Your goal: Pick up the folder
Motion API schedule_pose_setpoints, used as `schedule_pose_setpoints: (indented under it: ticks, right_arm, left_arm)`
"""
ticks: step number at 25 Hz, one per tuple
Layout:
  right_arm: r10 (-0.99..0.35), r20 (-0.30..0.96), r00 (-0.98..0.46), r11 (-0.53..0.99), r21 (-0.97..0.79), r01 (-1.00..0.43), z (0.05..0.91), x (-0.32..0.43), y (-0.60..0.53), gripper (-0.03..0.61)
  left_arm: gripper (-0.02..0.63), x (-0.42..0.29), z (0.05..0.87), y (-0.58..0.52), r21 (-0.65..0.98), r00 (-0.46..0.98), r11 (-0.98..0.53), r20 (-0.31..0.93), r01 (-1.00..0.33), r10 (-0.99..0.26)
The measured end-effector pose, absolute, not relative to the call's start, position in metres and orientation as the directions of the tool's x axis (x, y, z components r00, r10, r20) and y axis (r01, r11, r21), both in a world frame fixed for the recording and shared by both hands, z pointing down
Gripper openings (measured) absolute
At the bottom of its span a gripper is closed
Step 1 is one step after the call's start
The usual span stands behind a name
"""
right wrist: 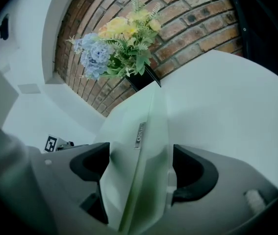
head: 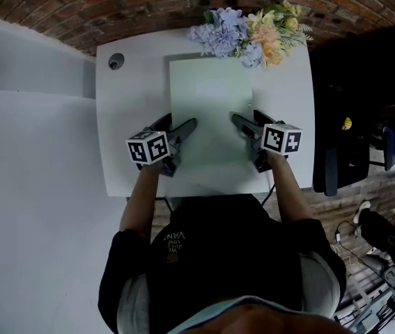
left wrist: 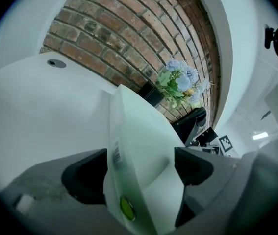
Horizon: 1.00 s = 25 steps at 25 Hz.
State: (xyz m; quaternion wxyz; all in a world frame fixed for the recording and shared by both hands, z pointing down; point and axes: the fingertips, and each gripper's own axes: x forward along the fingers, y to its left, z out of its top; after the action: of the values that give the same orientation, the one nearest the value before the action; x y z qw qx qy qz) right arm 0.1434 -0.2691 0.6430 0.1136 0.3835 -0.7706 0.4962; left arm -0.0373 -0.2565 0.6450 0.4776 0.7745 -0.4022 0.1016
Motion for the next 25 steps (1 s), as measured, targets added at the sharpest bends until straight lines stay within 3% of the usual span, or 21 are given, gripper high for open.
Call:
schedule_pose_setpoints:
  ticks: [25]
  right_arm:
    - [-0.492, 0.532, -0.689, 0.200, -0.701, -0.684, 0.6456, 0.1379, -0.2665, 0.377]
  left_arm:
    - [0.425, -0.0293, 0.6521, -0.2534, 0.665, 0.669, -0.215, 0.562, -0.715, -0.486]
